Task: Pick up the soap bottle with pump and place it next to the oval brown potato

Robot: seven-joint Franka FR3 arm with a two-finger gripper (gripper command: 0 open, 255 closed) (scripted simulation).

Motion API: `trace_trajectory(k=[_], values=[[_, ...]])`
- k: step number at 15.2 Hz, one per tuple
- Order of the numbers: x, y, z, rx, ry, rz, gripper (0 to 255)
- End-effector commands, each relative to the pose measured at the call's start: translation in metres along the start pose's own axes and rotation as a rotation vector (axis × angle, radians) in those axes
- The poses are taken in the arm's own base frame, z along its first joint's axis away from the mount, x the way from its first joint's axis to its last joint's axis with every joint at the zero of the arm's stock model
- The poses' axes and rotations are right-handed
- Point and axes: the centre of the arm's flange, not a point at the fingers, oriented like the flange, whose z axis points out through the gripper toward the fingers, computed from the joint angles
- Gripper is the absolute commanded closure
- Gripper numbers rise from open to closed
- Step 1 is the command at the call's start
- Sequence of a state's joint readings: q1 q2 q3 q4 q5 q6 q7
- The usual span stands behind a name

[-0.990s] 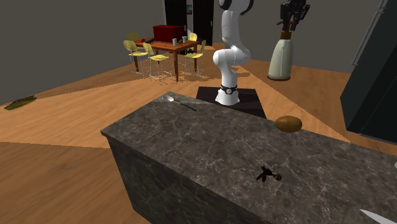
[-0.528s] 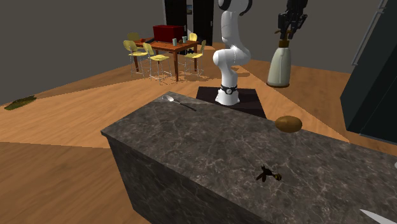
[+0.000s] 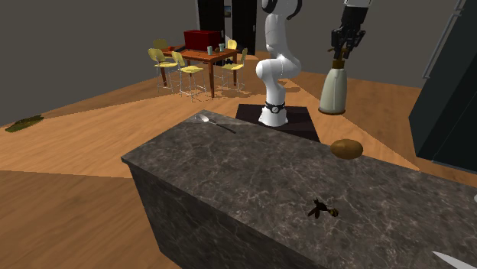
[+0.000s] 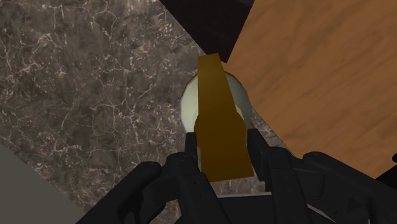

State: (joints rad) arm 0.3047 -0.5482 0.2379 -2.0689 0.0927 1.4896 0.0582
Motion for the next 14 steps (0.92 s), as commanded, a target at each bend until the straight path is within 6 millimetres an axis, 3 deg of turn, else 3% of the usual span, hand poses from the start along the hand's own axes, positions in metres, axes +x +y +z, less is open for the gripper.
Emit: trace_trajectory(k=[1, 14], values=[[0.0, -0.001, 0.01, 0.0, 0.001, 0.0, 255], [0.003, -0.003, 0.079, 0.0, 0.001, 0.0, 255]])
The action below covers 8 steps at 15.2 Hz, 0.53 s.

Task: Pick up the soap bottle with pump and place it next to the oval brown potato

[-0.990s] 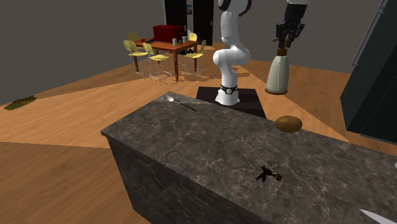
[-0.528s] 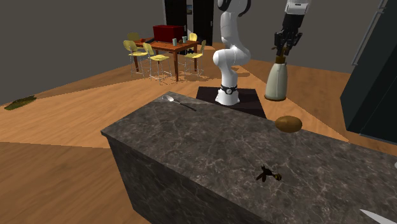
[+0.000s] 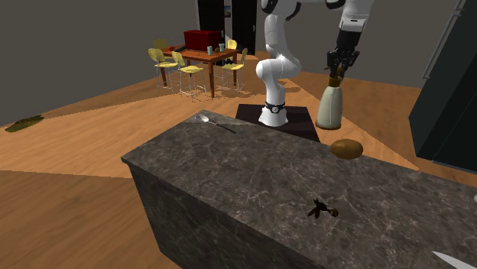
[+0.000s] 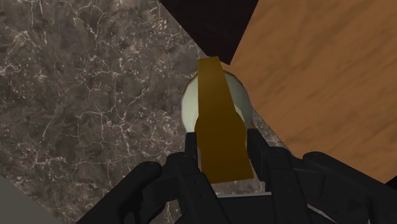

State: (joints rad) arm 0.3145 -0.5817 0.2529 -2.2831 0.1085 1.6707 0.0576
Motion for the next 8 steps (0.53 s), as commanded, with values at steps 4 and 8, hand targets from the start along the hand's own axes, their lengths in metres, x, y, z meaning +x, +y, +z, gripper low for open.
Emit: trace_trajectory(k=[4, 8], values=[[0.0, 0.0, 0.026, 0.0, 0.001, 0.0, 255], [0.001, -0.001, 0.047, 0.0, 0.001, 0.0, 255]])
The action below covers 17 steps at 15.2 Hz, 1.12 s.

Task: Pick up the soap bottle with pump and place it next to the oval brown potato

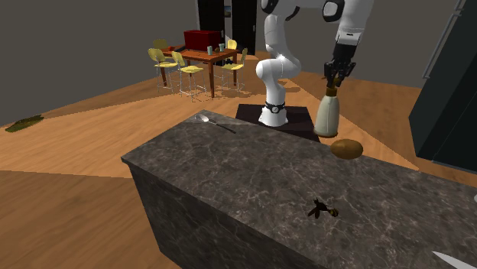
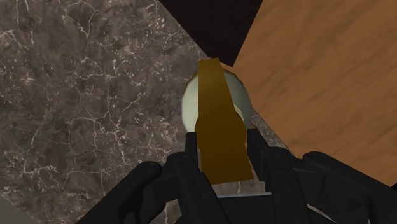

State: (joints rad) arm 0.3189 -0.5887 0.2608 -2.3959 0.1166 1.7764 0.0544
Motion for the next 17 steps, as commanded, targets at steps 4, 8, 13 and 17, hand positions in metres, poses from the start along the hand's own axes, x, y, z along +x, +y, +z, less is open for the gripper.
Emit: trace_trajectory(k=[4, 8, 13, 17], values=[[0.002, -0.002, 0.026, 0.0, 0.001, 0.0, 255], [0.003, -0.002, 0.047, 0.0, 0.001, 0.0, 255], [0.004, -0.003, 0.073, 0.0, 0.001, 0.0, 255], [0.004, -0.003, 0.079, 0.0, 0.001, 0.0, 255]])
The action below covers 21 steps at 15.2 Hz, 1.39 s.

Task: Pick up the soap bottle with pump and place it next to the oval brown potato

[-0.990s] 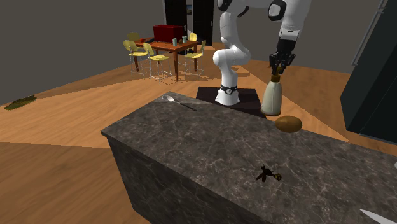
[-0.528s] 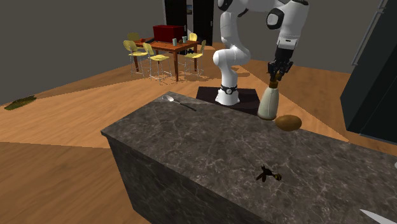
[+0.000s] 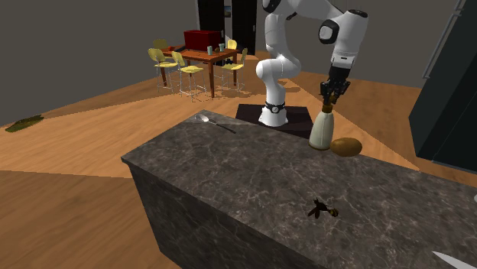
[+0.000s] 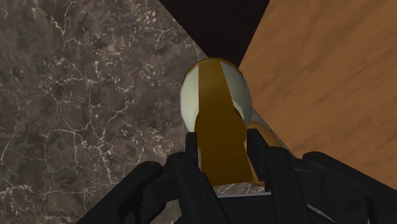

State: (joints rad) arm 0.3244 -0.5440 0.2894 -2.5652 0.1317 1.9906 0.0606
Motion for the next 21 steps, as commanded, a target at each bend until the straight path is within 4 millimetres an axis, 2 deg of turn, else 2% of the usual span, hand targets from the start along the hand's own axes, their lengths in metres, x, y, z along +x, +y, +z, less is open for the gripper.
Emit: trace_trajectory(k=[1, 5, 6, 11, 15, 21], values=[[0.0, 0.0, 0.0, 0.0, 0.001, 0.0, 255], [0.0, 0.0, 0.0, 0.0, 0.001, 0.0, 255], [0.0, 0.0, 0.0, 0.0, 0.001, 0.0, 0], [0.0, 0.0, 0.0, 0.0, 0.001, 0.0, 0], [0.0, 0.0, -0.05, 0.0, 0.001, 0.0, 0], [0.0, 0.0, -0.05, 0.0, 0.001, 0.0, 0]])
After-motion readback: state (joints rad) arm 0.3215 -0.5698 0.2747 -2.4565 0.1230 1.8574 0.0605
